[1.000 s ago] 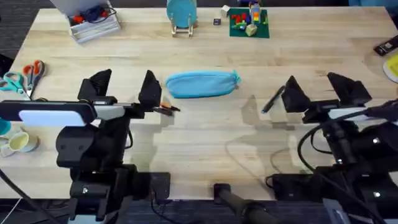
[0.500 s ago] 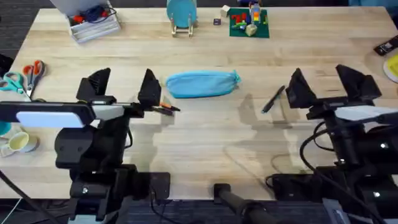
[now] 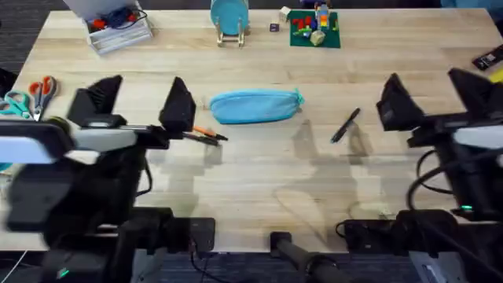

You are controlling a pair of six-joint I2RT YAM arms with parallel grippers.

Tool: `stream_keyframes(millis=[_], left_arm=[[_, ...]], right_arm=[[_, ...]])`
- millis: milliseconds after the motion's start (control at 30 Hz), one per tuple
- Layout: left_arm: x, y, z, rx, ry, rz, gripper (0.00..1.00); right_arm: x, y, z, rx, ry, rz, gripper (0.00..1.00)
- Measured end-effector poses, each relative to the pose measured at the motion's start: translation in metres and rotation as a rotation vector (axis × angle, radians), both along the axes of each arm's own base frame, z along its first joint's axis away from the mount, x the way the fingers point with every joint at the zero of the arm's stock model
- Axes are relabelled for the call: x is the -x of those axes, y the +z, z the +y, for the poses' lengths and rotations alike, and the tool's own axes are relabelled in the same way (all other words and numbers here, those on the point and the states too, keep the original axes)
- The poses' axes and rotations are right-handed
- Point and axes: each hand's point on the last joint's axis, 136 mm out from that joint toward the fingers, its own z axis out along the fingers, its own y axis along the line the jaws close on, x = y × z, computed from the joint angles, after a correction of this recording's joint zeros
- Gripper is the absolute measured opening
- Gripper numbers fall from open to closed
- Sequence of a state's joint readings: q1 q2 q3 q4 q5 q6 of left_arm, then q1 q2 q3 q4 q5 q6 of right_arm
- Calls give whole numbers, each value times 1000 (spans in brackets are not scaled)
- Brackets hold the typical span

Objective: Unzip the bag, pick up the pens from the table one at a time and place them inside, then zip the bag closed.

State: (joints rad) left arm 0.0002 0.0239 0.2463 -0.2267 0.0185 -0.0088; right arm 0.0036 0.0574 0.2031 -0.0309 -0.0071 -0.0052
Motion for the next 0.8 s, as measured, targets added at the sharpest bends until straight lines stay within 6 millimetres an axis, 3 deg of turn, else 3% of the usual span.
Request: stream_keyframes(millis=[233,400,567,800], left_arm=[[10,39,0,-45,-3,102,993],[3,52,0,-57,-7,227,993],[-12,53,-4,-57,-34,362,993],[-35,52,-11,-43,-80,522,993]], right_arm=[[-4,32,0,0,0,163,996],[-20,42,4,3,25,344,996],[-38,38,9,3,55,535,996],[-57,16,11,-4,69,811,996]])
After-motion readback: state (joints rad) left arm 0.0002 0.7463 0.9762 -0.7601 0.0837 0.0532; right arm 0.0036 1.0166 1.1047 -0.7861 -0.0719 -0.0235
